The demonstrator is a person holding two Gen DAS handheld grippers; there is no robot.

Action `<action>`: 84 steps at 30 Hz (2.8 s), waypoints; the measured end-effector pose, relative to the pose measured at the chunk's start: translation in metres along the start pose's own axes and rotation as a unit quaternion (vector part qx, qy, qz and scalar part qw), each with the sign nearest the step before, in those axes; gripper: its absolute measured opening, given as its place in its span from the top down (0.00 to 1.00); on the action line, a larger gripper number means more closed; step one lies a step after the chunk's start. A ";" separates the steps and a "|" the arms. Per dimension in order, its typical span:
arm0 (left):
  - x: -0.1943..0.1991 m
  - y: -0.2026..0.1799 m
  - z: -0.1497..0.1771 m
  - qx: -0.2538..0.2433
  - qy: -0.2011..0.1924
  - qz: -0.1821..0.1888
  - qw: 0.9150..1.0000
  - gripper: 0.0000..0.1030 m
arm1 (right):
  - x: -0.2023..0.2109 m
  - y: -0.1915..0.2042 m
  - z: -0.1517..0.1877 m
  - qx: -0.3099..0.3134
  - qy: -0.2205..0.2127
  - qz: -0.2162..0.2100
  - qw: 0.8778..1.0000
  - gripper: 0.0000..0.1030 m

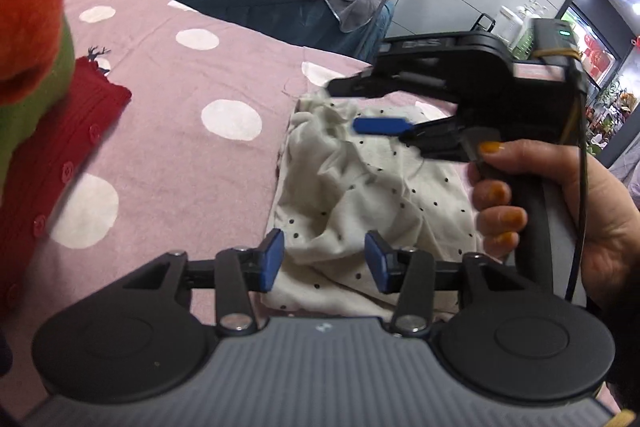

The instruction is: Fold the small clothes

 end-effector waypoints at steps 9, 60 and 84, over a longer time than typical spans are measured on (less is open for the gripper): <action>-0.034 -0.021 0.003 -0.084 0.026 0.031 0.996 0.51 | 0.069 -0.017 0.020 0.129 -0.060 0.040 0.989 0.23; 0.029 -0.013 0.052 0.084 0.098 0.156 0.979 0.01 | 0.131 -0.088 0.111 0.133 -0.065 0.070 0.987 0.00; -0.043 0.004 0.044 0.243 -0.028 0.106 0.964 0.00 | 0.075 -0.114 0.075 -0.102 0.015 -0.057 0.993 0.00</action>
Point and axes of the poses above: each gripper's, at about its wrist camera, not at the fingertips, and x roughly against the way its jaws point, y to its left, z to its underside, the point moved 7 cm from there along -x, roughly the way its jaws point, and after that the axes turned 4 degrees about -x, right-handed, at the moved point
